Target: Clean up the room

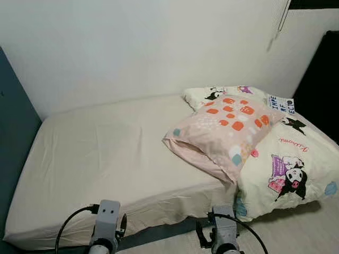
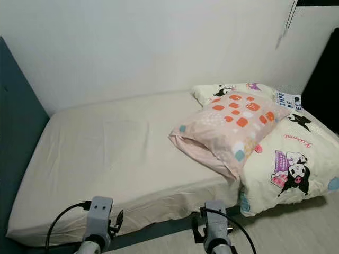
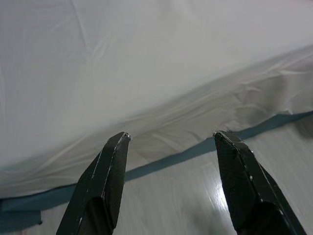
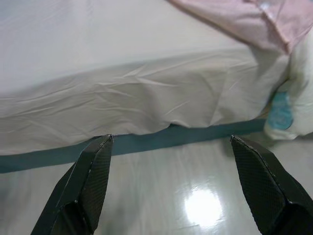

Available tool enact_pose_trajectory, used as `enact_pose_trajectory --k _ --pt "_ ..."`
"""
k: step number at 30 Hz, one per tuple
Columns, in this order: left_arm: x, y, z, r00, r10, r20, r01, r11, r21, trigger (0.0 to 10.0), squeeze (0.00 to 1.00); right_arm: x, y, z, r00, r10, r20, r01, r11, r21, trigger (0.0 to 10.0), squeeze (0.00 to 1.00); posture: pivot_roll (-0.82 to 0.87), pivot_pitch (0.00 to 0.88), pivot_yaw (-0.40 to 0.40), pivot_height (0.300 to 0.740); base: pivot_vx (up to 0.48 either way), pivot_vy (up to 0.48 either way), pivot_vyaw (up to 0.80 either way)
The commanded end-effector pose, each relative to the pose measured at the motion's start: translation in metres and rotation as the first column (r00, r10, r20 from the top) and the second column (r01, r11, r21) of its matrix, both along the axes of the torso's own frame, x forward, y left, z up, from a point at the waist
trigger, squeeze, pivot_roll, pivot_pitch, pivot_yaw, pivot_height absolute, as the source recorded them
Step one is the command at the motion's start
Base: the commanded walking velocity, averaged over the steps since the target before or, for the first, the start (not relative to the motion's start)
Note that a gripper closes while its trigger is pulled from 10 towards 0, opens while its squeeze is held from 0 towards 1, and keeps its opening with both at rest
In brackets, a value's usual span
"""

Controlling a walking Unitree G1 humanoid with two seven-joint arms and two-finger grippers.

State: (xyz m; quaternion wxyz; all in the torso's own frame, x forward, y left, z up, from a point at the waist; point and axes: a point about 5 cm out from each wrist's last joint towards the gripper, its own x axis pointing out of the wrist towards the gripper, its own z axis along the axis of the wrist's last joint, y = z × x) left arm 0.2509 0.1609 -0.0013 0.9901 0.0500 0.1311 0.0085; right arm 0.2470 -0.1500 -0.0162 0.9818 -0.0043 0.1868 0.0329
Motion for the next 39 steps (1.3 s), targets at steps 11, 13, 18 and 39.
enact_pose_trajectory --k 11,13,18,39 --pt "-0.006 -0.001 -0.002 1.0 0.005 -0.023 -0.005 1.0 0.003 10.0 0.0 -0.001 -0.001 -0.003 0.998 0.049 -0.032 -0.053 0.991 -0.119 10.0 0.0 -0.03 0.122 -0.007 0.74 0.0 0.0 0.0" --pt "-0.006 0.0 -0.002 1.0 0.006 -0.021 -0.006 1.0 0.003 10.0 0.0 -0.001 -0.001 -0.003 0.999 0.045 -0.03 -0.049 0.991 -0.122 10.0 0.0 -0.03 0.121 -0.006 0.74 0.0 0.0 0.0" --pt "-0.006 0.001 -0.001 1.0 0.01 -0.025 -0.01 1.0 0.001 10.0 0.0 0.0 -0.005 -0.003 0.999 -0.021 -0.024 0.018 0.992 -0.127 10.0 0.0 -0.03 0.121 -0.005 0.74 0.0 0.0 0.0" --pt "-0.007 -0.004 -0.001 0.999 0.002 -0.034 -0.002 1.0 0.0 10.0 0.0 -0.002 -0.012 0.0 0.997 -0.07 -0.022 0.069 0.996 -0.05 10.0 0.0 -0.03 0.123 0.0 0.74 0.0 0.0 0.0"
